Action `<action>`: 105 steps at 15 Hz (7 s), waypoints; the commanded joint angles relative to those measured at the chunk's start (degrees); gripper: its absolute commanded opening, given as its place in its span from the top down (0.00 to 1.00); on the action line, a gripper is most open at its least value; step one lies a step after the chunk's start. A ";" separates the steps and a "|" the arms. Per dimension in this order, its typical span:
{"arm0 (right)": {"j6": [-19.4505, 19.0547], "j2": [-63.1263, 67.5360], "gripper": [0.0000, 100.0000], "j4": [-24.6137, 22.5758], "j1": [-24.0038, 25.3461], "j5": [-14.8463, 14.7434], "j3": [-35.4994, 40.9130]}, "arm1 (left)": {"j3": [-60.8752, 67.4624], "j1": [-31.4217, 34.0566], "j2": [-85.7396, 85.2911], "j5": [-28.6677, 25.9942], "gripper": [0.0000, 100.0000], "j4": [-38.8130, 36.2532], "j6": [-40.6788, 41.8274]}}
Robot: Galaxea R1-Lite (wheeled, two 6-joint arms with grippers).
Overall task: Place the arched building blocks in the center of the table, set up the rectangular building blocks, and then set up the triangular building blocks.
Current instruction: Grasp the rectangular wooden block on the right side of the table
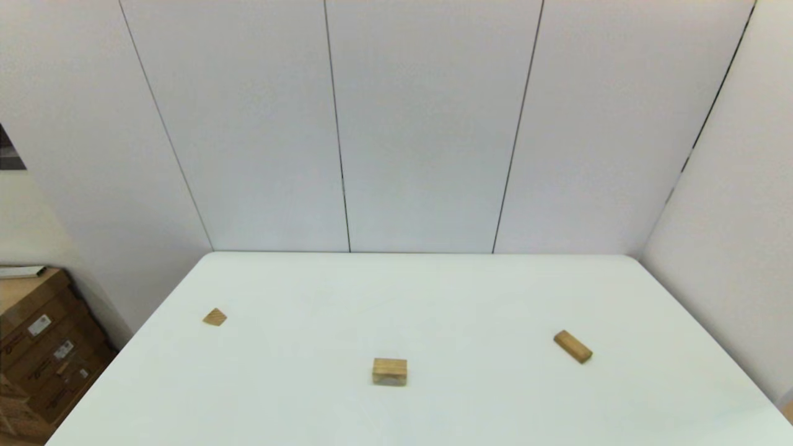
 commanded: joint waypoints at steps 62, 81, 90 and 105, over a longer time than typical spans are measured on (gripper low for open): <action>1.66 107.48 0.00 -18.94 3.62 5.02 -36.57 | 36.19 -2.19 -15.85 -10.63 0.00 -23.59 6.62; 4.12 125.49 0.00 -29.40 1.95 0.45 -41.14 | 36.19 -2.28 -15.85 -10.63 0.00 -23.59 6.62; 4.12 127.25 0.00 -34.84 1.78 -1.40 -40.87 | 36.19 -2.19 -15.85 -10.63 0.00 -23.59 6.62; 3.94 129.45 0.00 -38.10 1.86 -3.15 -40.35 | 36.19 -2.19 -15.85 -10.63 0.00 -23.59 6.62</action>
